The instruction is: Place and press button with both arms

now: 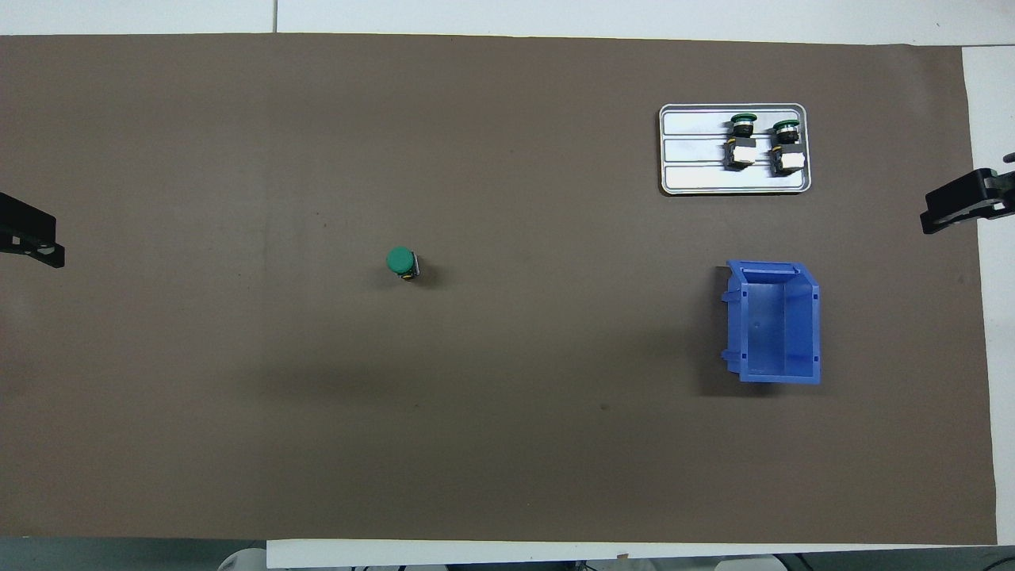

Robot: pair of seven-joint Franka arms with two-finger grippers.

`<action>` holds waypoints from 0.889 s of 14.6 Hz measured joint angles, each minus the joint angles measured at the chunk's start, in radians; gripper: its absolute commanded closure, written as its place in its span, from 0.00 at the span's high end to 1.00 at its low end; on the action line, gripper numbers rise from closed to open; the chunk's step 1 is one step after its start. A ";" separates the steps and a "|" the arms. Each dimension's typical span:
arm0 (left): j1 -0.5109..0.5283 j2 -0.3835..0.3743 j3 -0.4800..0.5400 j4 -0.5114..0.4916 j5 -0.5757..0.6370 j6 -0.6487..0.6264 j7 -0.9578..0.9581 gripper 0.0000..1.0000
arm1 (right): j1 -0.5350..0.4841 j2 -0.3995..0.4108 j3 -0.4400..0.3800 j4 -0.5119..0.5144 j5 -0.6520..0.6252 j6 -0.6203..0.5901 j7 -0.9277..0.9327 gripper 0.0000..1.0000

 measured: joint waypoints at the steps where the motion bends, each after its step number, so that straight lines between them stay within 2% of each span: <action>1: 0.028 -0.005 -0.019 0.000 0.001 0.000 0.013 1.00 | 0.000 0.000 0.000 0.000 0.000 0.000 0.000 1.00; 4: 0.107 -0.015 -0.096 0.000 0.001 0.000 0.039 1.00 | 0.000 0.000 0.000 0.000 0.000 0.000 0.000 1.00; 13: 0.114 -0.017 -0.121 -0.001 0.001 0.001 0.039 1.00 | 0.000 0.000 0.000 0.000 0.000 0.000 0.000 1.00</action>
